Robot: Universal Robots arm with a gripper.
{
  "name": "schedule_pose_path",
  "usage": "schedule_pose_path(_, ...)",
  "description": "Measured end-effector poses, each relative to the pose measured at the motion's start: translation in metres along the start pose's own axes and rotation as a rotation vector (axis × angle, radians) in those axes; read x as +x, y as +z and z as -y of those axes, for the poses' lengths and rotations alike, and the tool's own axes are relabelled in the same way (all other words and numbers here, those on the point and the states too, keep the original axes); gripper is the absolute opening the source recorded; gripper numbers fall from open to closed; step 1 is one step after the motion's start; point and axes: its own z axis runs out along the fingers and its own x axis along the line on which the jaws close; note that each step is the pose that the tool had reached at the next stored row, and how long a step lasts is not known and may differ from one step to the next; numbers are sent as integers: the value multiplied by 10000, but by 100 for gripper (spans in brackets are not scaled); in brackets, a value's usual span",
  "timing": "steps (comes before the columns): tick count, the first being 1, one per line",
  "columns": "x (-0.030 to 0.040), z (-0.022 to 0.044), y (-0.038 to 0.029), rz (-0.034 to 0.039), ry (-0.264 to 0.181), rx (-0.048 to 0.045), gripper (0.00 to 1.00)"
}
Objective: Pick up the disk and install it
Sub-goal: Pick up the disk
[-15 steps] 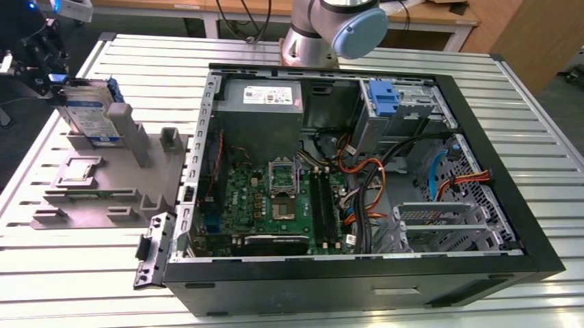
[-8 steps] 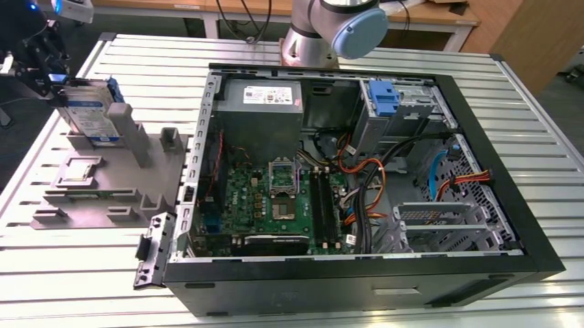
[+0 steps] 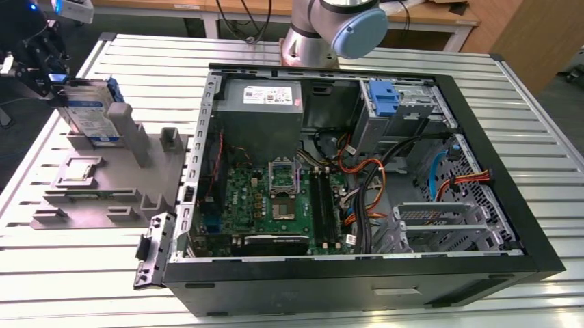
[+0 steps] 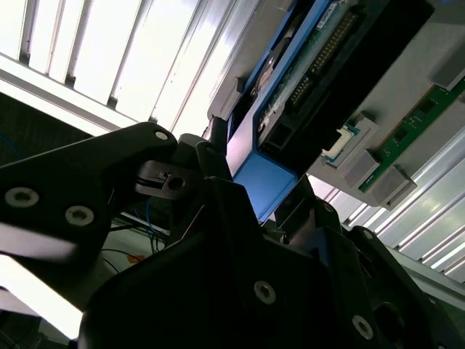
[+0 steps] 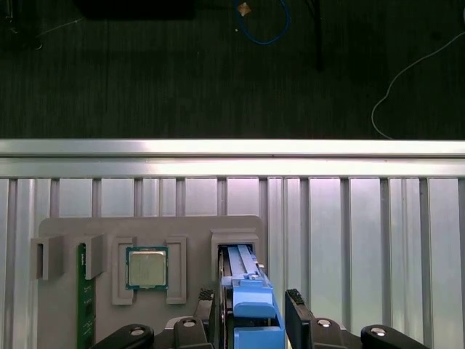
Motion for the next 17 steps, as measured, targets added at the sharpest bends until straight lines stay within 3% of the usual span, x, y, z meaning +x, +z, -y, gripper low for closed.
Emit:
schedule_pose_path(4,0,0,0,-1,0,0,49)
schedule_pose_path(5,0,0,0,0,0,0,42)
schedule_pose_path(17,37,2,0,-23,1,0,42)
